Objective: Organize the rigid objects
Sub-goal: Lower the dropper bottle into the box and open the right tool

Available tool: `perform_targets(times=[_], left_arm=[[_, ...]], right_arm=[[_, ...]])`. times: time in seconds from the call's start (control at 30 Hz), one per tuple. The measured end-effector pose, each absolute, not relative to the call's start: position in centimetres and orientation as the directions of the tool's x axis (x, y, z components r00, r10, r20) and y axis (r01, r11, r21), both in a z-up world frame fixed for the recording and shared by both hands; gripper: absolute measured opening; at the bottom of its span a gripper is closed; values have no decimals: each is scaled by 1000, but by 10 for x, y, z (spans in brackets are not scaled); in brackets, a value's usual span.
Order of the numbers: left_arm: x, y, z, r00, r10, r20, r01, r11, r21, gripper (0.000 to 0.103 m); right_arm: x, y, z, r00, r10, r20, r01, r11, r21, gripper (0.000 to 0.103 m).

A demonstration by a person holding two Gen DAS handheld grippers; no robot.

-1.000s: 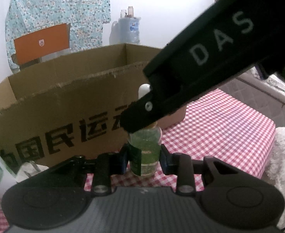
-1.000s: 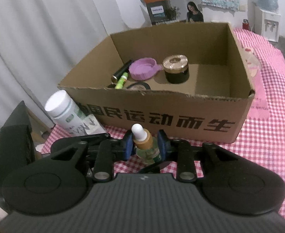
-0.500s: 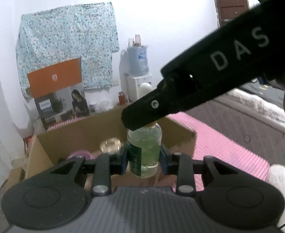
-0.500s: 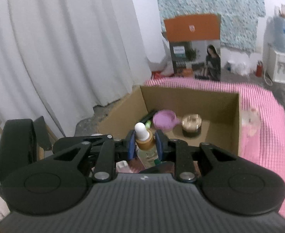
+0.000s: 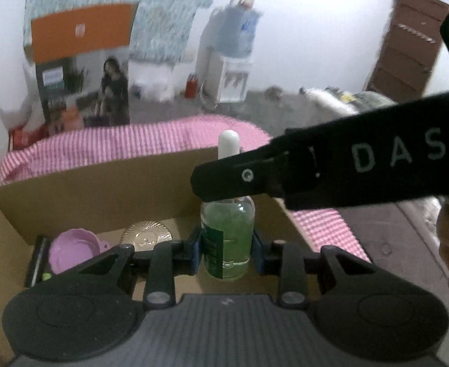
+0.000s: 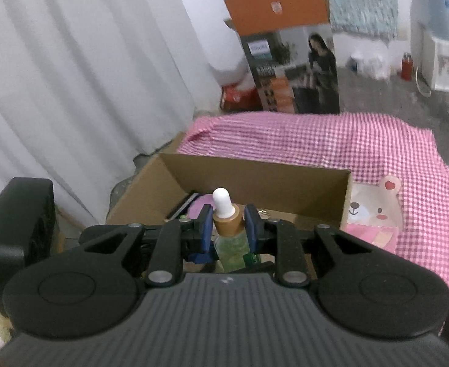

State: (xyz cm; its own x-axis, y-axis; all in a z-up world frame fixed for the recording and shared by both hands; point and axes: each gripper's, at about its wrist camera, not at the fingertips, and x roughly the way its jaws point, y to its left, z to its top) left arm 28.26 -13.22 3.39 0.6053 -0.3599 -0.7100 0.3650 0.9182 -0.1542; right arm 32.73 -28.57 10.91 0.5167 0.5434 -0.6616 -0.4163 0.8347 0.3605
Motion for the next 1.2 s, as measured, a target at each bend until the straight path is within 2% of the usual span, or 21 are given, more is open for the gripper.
perform_targets(times=[0.3, 0.4, 0.6, 0.8, 0.97, 1.13, 1.2], left_arm=[[342, -131, 3, 494, -342, -800, 293, 931, -217, 33], [348, -126, 3, 467, -360, -808, 284, 926, -248, 43], [349, -126, 0, 448, -366, -815, 279, 924, -262, 45], [348, -132, 1, 459, -359, -813, 298, 924, -240, 61], [342, -134, 7, 479, -360, -801, 307, 923, -232, 67], [329, -132, 18, 505, -365, -782, 325, 920, -220, 74], [321, -132, 26, 521, -368, -770, 340, 917, -208, 76]], right_arm=[[392, -284, 57, 447, 532, -719, -391, 839, 377, 20], [402, -278, 43, 428, 513, -744, -395, 847, 356, 20], [413, -263, 28, 411, 450, -793, -415, 867, 277, 20], [409, -249, 25, 423, 378, -824, -455, 874, 168, 23], [407, -252, 28, 441, 359, -823, -439, 886, 151, 31], [399, -267, 41, 466, 385, -797, -399, 895, 199, 36], [389, -273, 52, 496, 399, -771, -385, 897, 216, 46]])
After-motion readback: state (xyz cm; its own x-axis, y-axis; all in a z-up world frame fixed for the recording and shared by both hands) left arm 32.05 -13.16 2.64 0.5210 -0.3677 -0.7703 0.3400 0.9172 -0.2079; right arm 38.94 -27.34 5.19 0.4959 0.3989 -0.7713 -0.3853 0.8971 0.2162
